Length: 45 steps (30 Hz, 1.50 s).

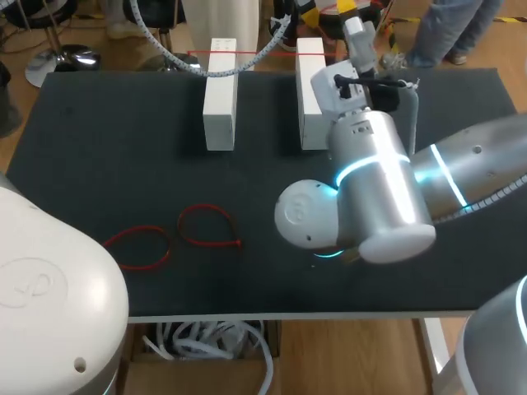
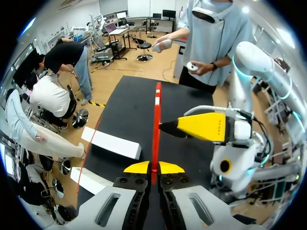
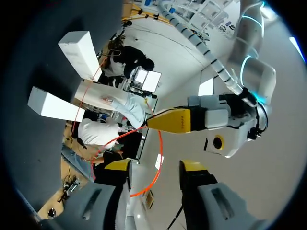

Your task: Grab the tape and strap the tape.

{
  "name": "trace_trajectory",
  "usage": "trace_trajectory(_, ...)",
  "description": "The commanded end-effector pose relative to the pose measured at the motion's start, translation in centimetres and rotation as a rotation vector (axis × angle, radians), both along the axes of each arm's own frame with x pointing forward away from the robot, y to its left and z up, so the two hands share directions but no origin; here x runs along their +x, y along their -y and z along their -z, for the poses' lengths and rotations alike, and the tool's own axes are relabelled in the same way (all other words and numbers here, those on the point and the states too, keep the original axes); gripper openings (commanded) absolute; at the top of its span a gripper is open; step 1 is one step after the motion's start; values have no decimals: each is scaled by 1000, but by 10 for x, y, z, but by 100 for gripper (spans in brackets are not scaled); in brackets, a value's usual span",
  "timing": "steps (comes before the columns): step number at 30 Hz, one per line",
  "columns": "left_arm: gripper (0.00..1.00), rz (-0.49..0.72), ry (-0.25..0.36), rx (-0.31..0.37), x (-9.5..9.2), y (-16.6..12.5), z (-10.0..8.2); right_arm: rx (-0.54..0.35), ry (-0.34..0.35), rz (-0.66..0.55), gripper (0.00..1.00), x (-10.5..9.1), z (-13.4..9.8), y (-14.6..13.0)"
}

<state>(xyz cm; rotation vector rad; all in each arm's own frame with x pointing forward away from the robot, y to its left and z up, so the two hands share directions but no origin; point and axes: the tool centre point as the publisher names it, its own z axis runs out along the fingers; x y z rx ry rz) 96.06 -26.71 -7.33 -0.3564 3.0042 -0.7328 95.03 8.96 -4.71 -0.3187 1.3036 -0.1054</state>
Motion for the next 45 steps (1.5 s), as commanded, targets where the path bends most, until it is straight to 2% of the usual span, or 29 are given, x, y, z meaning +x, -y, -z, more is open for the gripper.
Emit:
trace_trajectory(1,0,-2,-1,4,0,1,-1,-12,-40,-61,38,-10,-17,18)
trace_trajectory(4,0,-2,-1,4,0,1,-1,-1,-46,-82,33,-19,-23,27)
trace_trajectory(9,0,-2,-1,4,0,1,-1,20,-62,-106,39,-28,-32,43)
trace_trajectory(11,0,-2,-1,4,0,1,-1,45,-85,-121,100,-31,-37,51)
trace_trajectory(13,0,-2,-1,4,0,1,-1,95,-119,-161,100,-34,-44,58)
trace_trajectory(19,0,-2,-1,4,0,1,-1,95,-119,-161,100,-34,-44,58)
trace_trajectory(21,0,-34,-24,5,-6,-1,3,95,-119,-161,100,-34,-44,58)
trace_trajectory(23,0,-98,-75,-20,-16,-6,10,95,-119,-161,100,-34,-44,58)
trace_trajectory(25,0,-157,-118,-32,-29,-12,17,95,-119,-161,100,-34,-44,58)
trace_trajectory(27,0,-194,-128,-38,-43,-17,23,95,-119,-161,100,-34,-44,58)
trace_trajectory(32,0,-277,-190,-6,-85,-34,41,95,-119,-161,100,-34,-44,58)
trace_trajectory(34,0,-321,-171,28,-105,-41,46,95,-119,-161,100,-34,-44,58)
trace_trajectory(35,0,-332,-181,43,-115,-45,50,95,-119,-161,100,-34,-44,58)
trace_trajectory(37,0,-380,-170,52,-136,-52,56,95,-119,-161,100,-34,-44,58)
trace_trajectory(39,0,-404,-191,81,-155,-60,61,95,-119,-161,100,-34,-44,58)
trace_trajectory(40,0,-421,-181,88,-163,-65,62,95,-119,-161,100,-34,-44,58)
trace_trajectory(42,0,-425,-214,113,-176,-75,64,95,-119,-161,100,-34,-44,58)
trace_trajectory(45,0,-457,-220,127,-193,-92,65,95,-119,-161,100,-34,-44,58)
